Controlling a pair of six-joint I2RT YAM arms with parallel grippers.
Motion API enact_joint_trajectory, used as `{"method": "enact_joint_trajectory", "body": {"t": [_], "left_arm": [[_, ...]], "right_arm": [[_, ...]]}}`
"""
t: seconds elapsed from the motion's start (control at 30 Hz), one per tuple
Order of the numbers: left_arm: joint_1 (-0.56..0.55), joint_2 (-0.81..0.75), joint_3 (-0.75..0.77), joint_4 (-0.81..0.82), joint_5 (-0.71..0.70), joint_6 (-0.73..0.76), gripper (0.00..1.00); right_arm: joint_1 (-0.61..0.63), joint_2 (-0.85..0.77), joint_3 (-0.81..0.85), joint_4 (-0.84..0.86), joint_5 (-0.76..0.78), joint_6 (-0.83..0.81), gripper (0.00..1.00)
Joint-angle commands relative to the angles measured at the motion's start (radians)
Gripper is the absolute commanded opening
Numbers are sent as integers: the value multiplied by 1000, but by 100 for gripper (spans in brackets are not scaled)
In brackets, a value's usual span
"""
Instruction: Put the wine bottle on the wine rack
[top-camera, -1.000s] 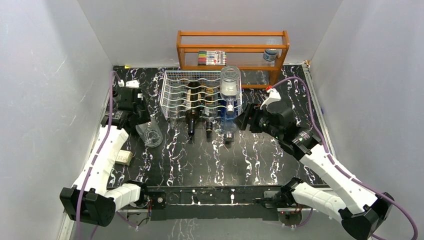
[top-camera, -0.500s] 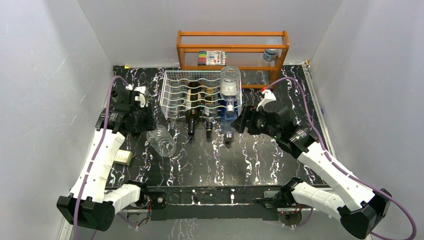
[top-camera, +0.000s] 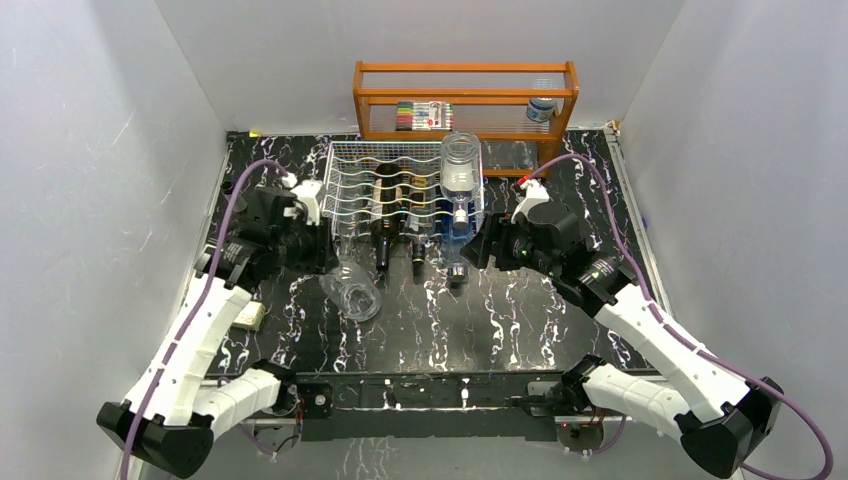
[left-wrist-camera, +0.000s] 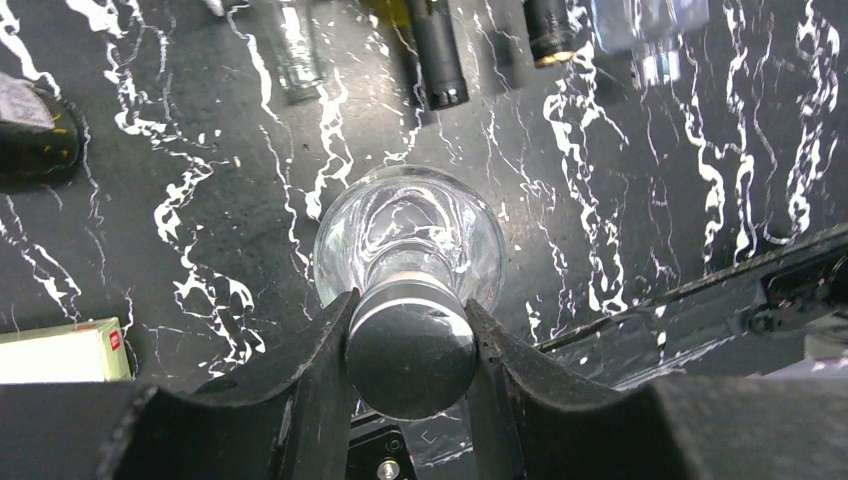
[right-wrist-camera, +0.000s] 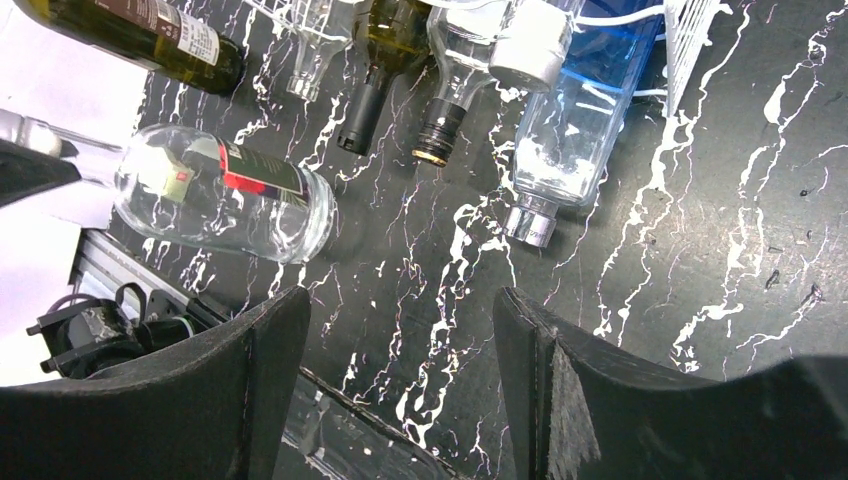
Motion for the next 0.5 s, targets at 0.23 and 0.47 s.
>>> {"method": "enact_joint_trajectory", "body": {"t": [0.23,0.47], "left_arm": [[-295,-15,1,142,-173,-40,18],[-332,-9,-78,207,-117,50,31]], "right_arm": [[-3,-26,20,30,-3,-3,77],[-1,22,65,-40,-43,-69,76]]}}
